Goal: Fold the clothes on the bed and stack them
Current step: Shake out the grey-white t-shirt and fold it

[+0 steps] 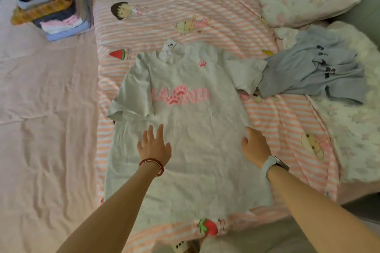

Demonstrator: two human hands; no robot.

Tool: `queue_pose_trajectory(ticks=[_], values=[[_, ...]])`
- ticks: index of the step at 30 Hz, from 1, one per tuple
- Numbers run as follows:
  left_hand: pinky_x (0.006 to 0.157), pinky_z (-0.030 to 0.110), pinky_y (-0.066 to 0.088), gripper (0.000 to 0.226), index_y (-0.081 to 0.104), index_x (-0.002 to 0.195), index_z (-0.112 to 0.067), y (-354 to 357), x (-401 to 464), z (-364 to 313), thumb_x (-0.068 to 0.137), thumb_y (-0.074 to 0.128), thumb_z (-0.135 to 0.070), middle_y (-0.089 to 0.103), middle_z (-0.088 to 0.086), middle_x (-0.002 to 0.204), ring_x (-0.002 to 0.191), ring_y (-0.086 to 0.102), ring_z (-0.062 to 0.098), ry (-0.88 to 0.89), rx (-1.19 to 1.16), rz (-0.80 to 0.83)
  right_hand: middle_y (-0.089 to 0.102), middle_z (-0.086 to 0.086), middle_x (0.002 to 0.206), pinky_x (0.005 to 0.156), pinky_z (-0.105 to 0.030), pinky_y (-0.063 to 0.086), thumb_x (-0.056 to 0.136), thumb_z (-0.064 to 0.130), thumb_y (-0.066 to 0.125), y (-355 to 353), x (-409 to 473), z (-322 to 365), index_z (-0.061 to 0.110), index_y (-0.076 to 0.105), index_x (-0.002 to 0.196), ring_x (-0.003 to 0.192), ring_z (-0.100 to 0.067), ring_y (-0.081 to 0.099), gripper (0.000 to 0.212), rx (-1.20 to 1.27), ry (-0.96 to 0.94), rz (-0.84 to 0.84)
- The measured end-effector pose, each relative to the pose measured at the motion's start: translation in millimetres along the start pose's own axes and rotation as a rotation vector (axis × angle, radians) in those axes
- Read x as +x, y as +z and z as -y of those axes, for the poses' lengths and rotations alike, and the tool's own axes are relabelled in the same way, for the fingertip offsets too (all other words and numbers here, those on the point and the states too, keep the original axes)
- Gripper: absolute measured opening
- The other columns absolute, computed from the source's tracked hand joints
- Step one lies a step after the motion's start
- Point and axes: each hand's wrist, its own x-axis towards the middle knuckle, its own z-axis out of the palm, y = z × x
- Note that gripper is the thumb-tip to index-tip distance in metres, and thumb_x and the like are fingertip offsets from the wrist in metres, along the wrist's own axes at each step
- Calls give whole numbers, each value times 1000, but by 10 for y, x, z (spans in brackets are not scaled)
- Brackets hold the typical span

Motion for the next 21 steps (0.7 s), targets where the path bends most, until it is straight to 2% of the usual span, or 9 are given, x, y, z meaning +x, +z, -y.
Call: queue_pose_trajectory(ticks=[3,5,7,9,12,14,16,17,21], values=[[114,47,17,65,9,148,-25,21,522,-483,94,44,-34,4,8,156,143,6,29,74,-23,9,36,-20,142,106,-41,33,96,12,37,-157,617,84,2,32,140,130,-34,35,46,237,5,-90],[114,48,18,65,9,148,-27,84,854,-774,94,44,-37,2,6,157,143,6,29,118,-34,19,42,-21,136,101,-38,34,95,10,39,-255,1017,117,-3,35,136,126,-35,39,43,367,53,-182],[114,49,16,65,7,148,-31,178,1132,-1023,94,42,-43,-1,4,157,144,3,30,174,-23,26,53,-20,119,89,-35,39,92,8,42,-317,1386,128,-7,47,122,113,-34,49,33,480,79,-262],[113,52,9,68,2,147,-36,291,1337,-1233,92,40,-50,-7,1,157,144,-5,29,240,3,36,58,-12,100,74,-31,42,91,14,45,-369,1675,140,-1,54,109,96,-27,54,25,635,196,-280],[111,59,5,75,-4,145,-41,458,1537,-1443,87,40,-62,-16,-3,156,142,-14,29,288,70,92,57,-3,74,52,-24,45,89,20,55,-424,1987,188,7,57,83,65,-20,55,15,1091,417,-202],[109,62,3,80,-5,144,-42,554,1604,-1503,84,40,-66,-21,-3,154,141,-19,30,270,109,161,59,-3,80,58,-27,49,87,23,61,-461,2109,253,10,57,88,65,-17,57,13,1381,536,-70],[109,63,1,82,-8,144,-42,621,1638,-1511,82,39,-68,-24,-3,153,140,-22,30,243,142,199,58,-4,92,64,-28,48,87,20,62,-516,2171,314,13,55,104,71,-15,57,20,1488,593,35],[109,62,1,83,-9,144,-42,638,1649,-1502,82,38,-70,-25,-3,153,140,-22,30,235,160,198,57,-4,93,62,-27,48,87,16,61,-560,2196,327,12,54,107,72,-14,56,21,1513,613,29],[111,58,8,84,-13,142,-46,648,1677,-1446,79,33,-76,-23,-6,154,142,-15,27,239,224,179,53,-9,83,49,-25,49,84,2,59,-894,2249,222,6,54,93,65,-16,52,11,1522,641,-107]])
